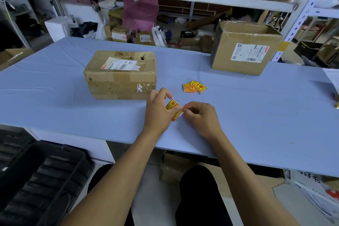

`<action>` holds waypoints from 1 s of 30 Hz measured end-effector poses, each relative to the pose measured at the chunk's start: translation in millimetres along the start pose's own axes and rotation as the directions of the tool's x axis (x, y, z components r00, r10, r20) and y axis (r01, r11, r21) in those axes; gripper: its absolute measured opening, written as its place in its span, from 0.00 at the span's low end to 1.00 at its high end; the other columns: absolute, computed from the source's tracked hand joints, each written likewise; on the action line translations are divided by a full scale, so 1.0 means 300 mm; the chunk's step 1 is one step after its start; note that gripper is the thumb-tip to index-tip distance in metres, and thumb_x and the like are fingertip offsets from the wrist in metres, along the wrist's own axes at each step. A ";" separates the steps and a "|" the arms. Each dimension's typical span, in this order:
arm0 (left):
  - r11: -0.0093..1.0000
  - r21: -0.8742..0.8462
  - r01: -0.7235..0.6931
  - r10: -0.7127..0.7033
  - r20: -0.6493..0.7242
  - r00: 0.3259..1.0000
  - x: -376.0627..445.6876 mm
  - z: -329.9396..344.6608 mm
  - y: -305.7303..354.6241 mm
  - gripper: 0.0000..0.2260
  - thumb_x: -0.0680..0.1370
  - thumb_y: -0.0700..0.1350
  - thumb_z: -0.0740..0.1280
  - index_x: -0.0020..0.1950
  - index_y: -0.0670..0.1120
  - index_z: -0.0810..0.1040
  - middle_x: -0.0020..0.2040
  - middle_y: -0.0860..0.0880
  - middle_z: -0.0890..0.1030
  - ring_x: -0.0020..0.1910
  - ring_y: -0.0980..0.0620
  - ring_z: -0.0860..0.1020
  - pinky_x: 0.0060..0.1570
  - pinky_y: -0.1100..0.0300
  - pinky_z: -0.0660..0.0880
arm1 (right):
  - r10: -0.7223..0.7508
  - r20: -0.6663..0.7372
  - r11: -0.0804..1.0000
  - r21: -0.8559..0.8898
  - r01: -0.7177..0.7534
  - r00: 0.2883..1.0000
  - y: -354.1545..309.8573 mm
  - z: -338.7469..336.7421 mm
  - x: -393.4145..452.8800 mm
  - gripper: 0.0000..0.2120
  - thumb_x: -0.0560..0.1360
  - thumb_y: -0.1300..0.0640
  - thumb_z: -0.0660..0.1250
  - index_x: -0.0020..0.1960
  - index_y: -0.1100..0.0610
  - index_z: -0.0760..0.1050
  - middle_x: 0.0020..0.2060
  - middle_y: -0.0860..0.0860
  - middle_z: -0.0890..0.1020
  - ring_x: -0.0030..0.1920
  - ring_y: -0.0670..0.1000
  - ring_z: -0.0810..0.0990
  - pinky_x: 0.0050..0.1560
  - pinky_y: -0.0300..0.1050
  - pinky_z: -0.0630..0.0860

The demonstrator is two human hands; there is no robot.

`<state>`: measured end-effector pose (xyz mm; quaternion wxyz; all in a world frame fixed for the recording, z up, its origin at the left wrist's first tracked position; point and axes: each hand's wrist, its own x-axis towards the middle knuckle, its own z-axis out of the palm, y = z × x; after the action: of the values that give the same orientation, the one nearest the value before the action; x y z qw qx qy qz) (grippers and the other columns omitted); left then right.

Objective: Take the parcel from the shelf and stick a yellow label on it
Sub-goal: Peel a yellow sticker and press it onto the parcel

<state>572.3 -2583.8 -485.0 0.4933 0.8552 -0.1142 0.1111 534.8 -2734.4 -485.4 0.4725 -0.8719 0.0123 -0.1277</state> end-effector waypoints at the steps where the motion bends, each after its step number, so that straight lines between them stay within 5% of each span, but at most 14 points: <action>1: 0.999 0.033 -0.014 0.014 -0.011 1.000 -0.003 0.000 -0.002 0.11 0.71 0.48 0.76 0.46 0.46 0.77 0.49 0.49 0.73 0.52 0.51 0.71 0.47 0.61 0.68 | 0.003 -0.006 1.000 -0.007 -0.003 1.000 0.000 0.000 0.000 0.08 0.74 0.62 0.66 0.40 0.55 0.83 0.30 0.49 0.81 0.28 0.42 0.72 0.30 0.33 0.66; 6: 0.998 0.013 -0.060 0.058 0.089 0.994 -0.014 -0.003 0.004 0.02 0.72 0.44 0.72 0.39 0.48 0.82 0.38 0.51 0.82 0.40 0.51 0.79 0.43 0.50 0.78 | 0.007 -0.008 0.999 -0.033 -0.007 1.000 0.000 0.001 0.001 0.08 0.73 0.61 0.66 0.40 0.54 0.83 0.32 0.48 0.82 0.31 0.42 0.74 0.32 0.34 0.68; 14: 0.998 -0.061 -0.026 0.032 0.113 0.993 -0.020 -0.009 0.008 0.02 0.73 0.42 0.74 0.43 0.46 0.86 0.38 0.51 0.86 0.36 0.56 0.80 0.40 0.67 0.74 | 0.014 0.004 1.000 -0.023 -0.014 1.000 -0.002 -0.003 0.000 0.08 0.74 0.61 0.67 0.40 0.54 0.84 0.33 0.47 0.84 0.34 0.44 0.78 0.37 0.43 0.74; 25: 0.996 -0.095 -0.002 0.012 0.096 0.995 -0.015 -0.002 -0.004 0.05 0.72 0.41 0.75 0.47 0.44 0.88 0.43 0.47 0.87 0.43 0.51 0.84 0.47 0.58 0.79 | -0.001 0.018 1.000 -0.015 0.002 1.000 -0.004 -0.006 -0.003 0.08 0.75 0.60 0.67 0.40 0.52 0.84 0.32 0.47 0.83 0.34 0.46 0.78 0.36 0.45 0.74; 30: 0.997 -0.075 -0.024 0.032 0.104 0.994 -0.016 -0.003 -0.006 0.05 0.73 0.41 0.75 0.48 0.44 0.88 0.44 0.46 0.87 0.42 0.53 0.83 0.44 0.68 0.75 | -0.004 0.018 1.000 -0.022 0.004 1.000 -0.004 -0.007 -0.001 0.09 0.75 0.60 0.67 0.40 0.50 0.83 0.32 0.43 0.83 0.33 0.42 0.78 0.37 0.42 0.73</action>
<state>568.2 -2581.7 -487.4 0.5163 0.8393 -0.1560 0.0687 533.9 -2735.4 -483.6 0.4627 -0.8782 0.0076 -0.1208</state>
